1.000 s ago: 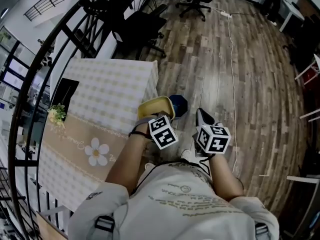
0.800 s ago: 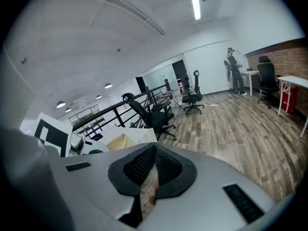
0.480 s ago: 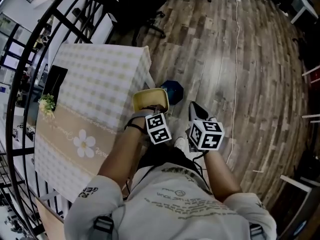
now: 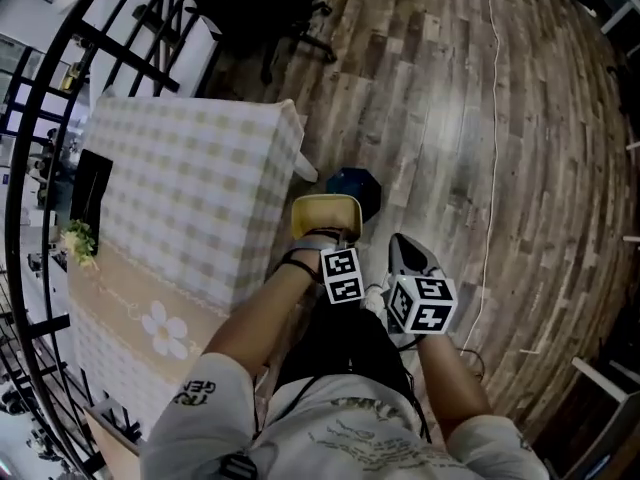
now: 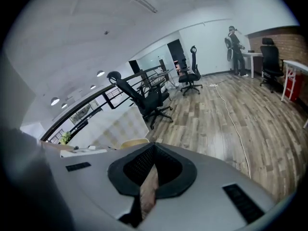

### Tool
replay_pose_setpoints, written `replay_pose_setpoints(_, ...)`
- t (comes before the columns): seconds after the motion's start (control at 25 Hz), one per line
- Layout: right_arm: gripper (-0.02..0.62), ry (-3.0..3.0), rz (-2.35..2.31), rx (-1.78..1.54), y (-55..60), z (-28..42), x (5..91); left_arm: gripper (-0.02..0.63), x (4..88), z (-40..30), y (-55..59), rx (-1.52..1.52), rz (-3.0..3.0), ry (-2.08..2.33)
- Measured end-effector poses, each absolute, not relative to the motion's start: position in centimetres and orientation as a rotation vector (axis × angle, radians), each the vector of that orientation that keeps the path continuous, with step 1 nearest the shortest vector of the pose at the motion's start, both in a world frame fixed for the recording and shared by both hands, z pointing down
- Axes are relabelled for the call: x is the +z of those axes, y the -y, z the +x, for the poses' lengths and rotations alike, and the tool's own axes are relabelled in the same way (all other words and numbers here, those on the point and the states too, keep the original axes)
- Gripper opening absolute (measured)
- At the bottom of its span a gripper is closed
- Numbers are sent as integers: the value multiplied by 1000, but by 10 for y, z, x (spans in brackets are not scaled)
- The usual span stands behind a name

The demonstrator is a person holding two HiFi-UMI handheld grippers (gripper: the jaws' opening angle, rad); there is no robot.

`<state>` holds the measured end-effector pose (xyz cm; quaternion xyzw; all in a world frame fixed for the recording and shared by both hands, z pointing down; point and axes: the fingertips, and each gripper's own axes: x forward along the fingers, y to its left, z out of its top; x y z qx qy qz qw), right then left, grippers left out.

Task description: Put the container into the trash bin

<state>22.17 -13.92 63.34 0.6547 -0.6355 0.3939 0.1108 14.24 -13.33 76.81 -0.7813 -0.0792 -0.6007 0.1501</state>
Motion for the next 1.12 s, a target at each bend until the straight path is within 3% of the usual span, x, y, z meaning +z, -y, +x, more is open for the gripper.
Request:
replay_pose_setpoints(0.24, 2, 1796, 1953, 1163, 176, 212, 702, 11, 857, 141, 154, -1695, -2254, 340)
replay_pose_setpoints(0.48, 2, 1700, 1944, 1235, 191, 272, 783, 11, 960, 188, 168, -1752, -2255, 440)
replay_pose_setpoints(0.76, 2, 1641, 1927, 1303, 196, 279, 852, 12, 1050, 201, 172, -1761, -2265, 496)
replay_pose_setpoints(1.12, 2, 1617, 1879, 1325, 191, 275, 880, 19, 1099, 197, 196, -1761, -2234, 416)
